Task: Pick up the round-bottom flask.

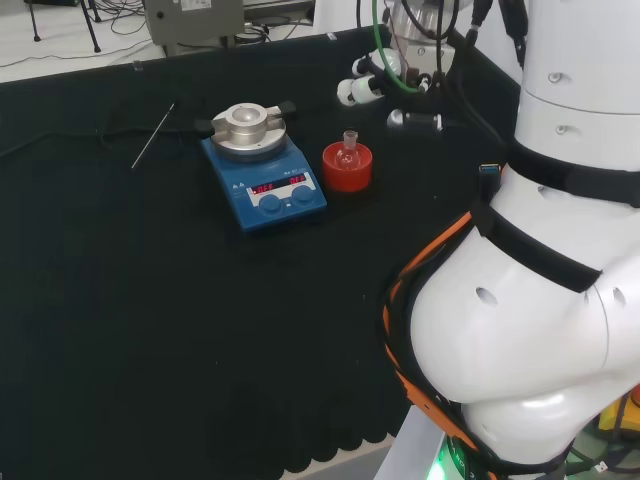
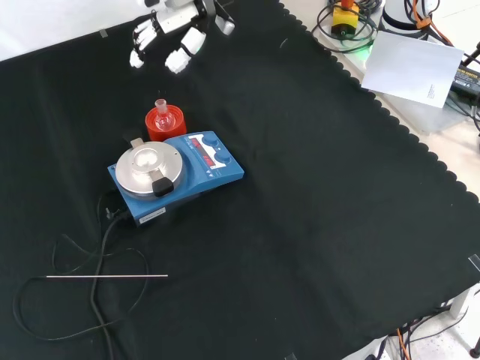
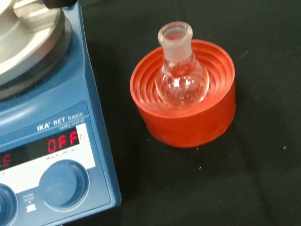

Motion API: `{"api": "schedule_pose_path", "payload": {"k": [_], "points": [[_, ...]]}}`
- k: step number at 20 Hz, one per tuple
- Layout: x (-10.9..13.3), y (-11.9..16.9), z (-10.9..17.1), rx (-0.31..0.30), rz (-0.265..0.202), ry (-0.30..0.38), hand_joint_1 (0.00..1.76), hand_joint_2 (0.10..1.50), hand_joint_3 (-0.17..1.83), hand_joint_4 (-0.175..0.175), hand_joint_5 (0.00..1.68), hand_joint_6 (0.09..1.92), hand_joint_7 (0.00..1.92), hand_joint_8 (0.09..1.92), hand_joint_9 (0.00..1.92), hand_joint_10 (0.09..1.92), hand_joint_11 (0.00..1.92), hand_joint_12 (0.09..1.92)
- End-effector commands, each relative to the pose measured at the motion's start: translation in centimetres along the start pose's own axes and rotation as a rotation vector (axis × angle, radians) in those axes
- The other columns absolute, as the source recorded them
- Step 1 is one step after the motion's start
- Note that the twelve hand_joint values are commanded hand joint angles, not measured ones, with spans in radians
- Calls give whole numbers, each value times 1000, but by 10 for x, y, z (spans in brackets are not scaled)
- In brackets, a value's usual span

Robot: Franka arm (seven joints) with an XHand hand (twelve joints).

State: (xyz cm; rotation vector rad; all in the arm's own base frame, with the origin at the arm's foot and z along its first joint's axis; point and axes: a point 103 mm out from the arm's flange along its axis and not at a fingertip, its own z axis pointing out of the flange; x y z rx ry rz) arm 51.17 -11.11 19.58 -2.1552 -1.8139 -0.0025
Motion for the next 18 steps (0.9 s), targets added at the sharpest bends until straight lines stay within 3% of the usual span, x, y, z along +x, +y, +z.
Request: {"api": "schedule_pose_path", "payload": {"k": [1,10,18], "points": [[-1,8,19,-4,12,44,403,1161,135,-73,422,87,183,617,299,714,0,1171],[-15,17,46,-16,63,116,529,1055,102,-85,506,87,225,650,339,721,0,1196],[-21,25,62,-30,45,138,631,1019,99,-88,547,88,243,664,349,718,0,1206]]}}
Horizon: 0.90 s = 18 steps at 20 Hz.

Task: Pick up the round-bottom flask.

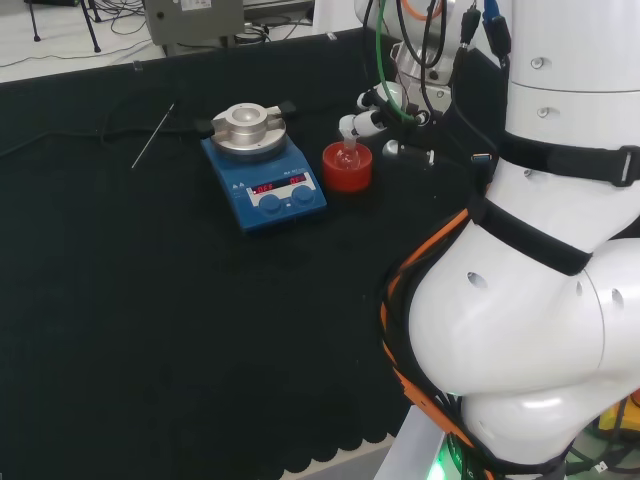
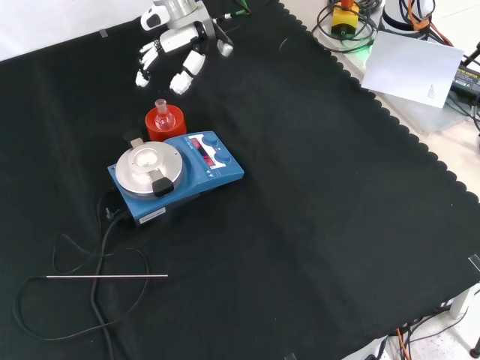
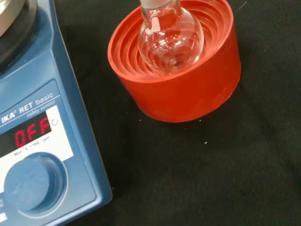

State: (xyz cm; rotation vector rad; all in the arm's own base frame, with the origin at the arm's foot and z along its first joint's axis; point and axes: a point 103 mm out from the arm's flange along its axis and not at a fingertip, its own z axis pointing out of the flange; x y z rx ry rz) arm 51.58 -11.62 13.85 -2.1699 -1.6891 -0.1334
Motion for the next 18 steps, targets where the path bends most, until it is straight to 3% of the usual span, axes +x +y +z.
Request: {"api": "schedule_pose_path", "payload": {"k": [1,18], "points": [[-6,7,11,-15,-11,14,639,1017,100,-88,550,90,245,665,350,718,0,1207],[2,20,40,-36,29,39,715,990,114,-86,578,112,249,668,354,711,0,1211]]}}
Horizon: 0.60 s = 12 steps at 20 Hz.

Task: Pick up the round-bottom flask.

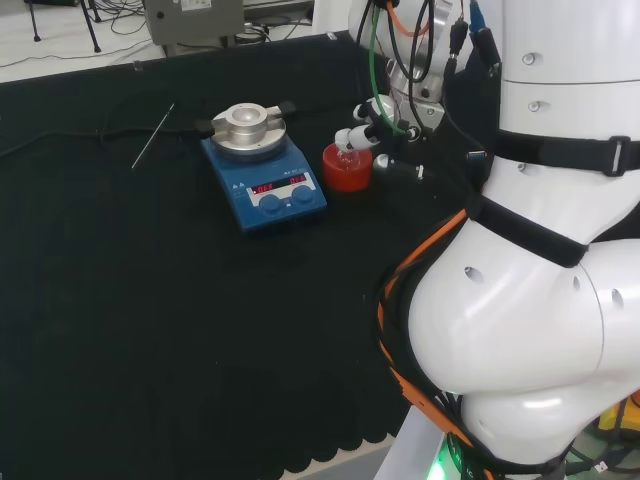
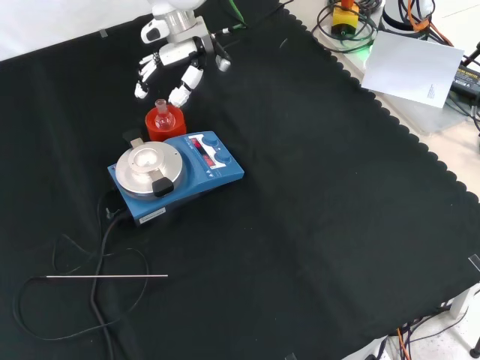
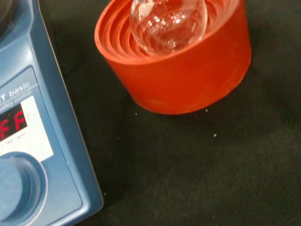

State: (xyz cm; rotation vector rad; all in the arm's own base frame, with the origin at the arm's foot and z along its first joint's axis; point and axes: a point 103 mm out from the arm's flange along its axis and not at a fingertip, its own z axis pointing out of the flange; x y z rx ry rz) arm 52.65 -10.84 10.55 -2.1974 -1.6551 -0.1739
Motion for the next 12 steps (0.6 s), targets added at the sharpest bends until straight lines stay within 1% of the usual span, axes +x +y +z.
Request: {"api": "schedule_pose_path", "payload": {"k": [1,5,8,9,12], "points": [[2,4,9,4,0,21,725,986,116,-85,588,119,248,667,355,711,0,1211],[2,7,12,1,6,33,769,956,140,-83,600,153,248,659,358,702,0,1213],[3,8,15,-14,8,29,793,856,333,-82,554,296,246,653,360,698,0,1214],[8,6,20,-21,2,18,800,820,405,-82,539,355,244,654,359,700,0,1214],[3,9,18,-27,3,32,817,755,534,-79,530,518,240,661,363,704,0,1221]]}}
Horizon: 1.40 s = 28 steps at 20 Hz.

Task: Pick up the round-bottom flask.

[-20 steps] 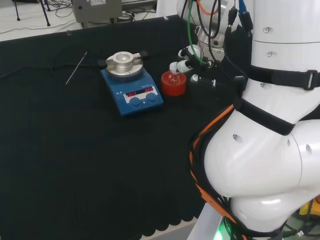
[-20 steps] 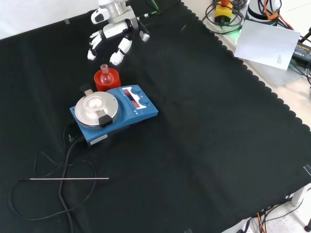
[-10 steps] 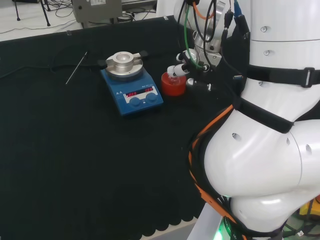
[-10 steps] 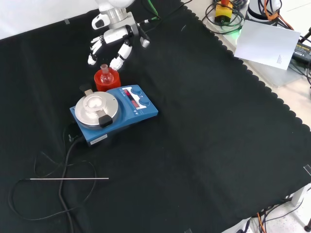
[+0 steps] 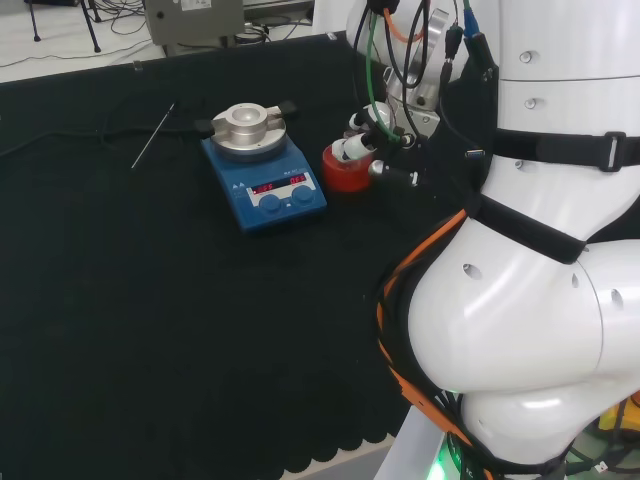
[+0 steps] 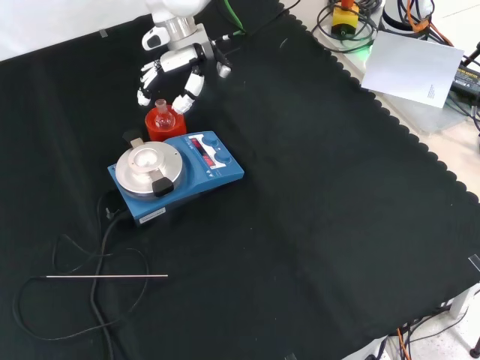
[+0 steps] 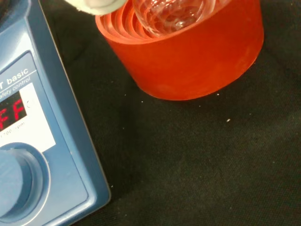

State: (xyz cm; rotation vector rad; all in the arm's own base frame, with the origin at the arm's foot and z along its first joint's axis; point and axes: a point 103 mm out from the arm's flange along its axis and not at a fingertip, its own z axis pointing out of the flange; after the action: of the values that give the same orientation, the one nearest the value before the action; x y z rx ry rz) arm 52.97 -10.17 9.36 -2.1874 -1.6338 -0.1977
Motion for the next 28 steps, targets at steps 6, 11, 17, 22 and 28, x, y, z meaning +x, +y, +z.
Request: {"api": "schedule_pose_path", "payload": {"k": [6,11,17,22,28], "points": [[1,6,6,-53,2,14,841,733,585,-80,570,675,249,668,376,708,0,1242],[13,0,15,-71,8,-1,853,733,596,-81,583,717,257,672,386,710,0,1257],[15,1,15,-81,7,-3,869,738,603,-82,597,739,265,675,392,711,0,1264],[8,8,7,-82,12,7,879,744,608,-82,605,755,270,677,397,712,0,1273],[9,8,4,-99,14,1,880,754,615,-81,611,778,279,680,406,713,0,1290]]}}
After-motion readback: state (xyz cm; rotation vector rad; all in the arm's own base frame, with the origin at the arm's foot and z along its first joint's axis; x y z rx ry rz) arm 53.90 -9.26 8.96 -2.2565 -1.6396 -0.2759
